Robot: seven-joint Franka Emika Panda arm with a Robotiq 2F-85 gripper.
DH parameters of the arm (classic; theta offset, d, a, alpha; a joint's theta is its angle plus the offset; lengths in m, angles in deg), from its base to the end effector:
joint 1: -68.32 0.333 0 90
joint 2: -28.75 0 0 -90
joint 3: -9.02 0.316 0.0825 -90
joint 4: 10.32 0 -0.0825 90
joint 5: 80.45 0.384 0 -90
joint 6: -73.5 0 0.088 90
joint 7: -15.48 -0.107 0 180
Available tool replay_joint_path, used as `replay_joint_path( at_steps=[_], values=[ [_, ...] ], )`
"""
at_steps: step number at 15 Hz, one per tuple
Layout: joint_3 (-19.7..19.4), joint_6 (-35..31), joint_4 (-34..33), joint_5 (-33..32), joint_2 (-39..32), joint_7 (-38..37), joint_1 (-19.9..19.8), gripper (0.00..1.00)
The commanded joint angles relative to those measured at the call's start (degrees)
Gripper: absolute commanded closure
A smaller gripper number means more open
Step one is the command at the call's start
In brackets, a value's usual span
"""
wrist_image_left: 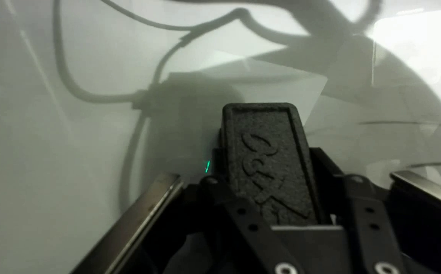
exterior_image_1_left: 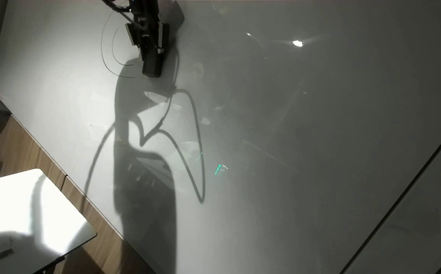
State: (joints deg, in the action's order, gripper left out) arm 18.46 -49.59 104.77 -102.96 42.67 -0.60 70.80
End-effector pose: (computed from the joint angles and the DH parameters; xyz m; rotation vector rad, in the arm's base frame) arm 0.5102 0.0997 0.6016 2.7631 0.1157 0.6492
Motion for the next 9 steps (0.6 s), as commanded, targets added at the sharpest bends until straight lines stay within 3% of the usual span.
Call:
replay_joint_path(
  at_steps=[1, 5, 9],
  values=[
    [-0.19, -10.74, 5.43, -3.82, -3.93, -3.11, -1.02, 0.70],
    [0.66, -14.15, 7.20, -5.37, -5.96, -6.57, -0.64, 0.70],
    [2.94, -12.52, 5.14, -5.80, -6.88, -9.55, 0.81, 0.70]
  ],
)
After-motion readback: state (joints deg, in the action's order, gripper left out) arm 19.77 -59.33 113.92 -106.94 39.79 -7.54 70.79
